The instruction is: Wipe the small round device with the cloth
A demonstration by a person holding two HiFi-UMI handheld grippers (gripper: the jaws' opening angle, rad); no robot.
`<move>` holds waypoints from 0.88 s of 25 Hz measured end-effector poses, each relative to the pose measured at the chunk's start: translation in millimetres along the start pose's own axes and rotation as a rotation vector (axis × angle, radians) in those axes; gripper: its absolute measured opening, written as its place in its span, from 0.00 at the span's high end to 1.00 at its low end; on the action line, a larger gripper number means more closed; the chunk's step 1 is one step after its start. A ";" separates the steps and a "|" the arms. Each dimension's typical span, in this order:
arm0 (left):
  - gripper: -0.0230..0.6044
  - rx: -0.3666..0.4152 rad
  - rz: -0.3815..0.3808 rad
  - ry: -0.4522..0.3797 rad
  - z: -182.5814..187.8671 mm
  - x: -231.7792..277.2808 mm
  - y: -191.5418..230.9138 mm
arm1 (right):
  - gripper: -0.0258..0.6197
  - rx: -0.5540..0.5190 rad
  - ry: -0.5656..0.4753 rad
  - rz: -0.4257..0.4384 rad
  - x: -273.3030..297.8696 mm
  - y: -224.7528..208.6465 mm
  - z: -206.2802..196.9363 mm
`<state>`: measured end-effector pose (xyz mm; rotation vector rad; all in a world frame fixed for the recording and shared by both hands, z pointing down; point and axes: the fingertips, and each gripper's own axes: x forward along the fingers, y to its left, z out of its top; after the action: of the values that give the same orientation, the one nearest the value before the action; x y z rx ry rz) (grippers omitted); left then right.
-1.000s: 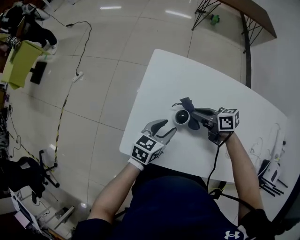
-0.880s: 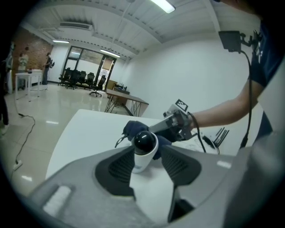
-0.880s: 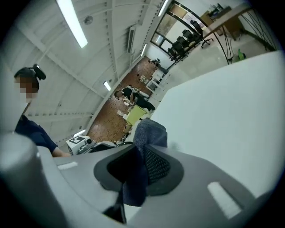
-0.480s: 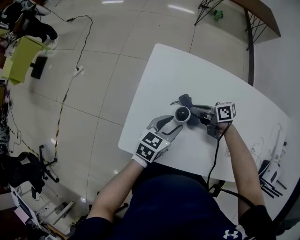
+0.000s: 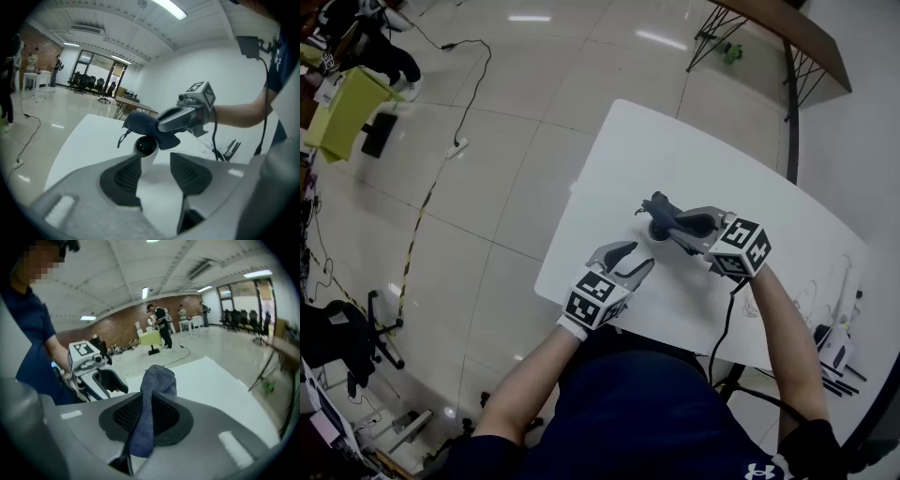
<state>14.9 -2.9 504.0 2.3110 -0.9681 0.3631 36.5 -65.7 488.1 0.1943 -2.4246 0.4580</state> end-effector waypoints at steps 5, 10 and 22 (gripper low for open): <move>0.66 0.000 -0.004 -0.004 -5.0 -4.0 -7.6 | 0.86 -0.546 0.286 -0.138 11.6 40.4 -14.8; 0.66 -0.013 -0.003 -0.007 -7.2 -8.1 -6.1 | 0.86 -0.649 0.336 -0.144 18.1 52.5 -21.9; 0.66 -0.006 -0.015 0.025 -2.3 7.6 2.3 | 0.86 0.003 0.052 0.099 5.8 -20.2 -1.7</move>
<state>18.4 -7.0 510.3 2.3018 -0.9384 0.3816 38.1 -83.9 498.6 0.0627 -2.3898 0.5045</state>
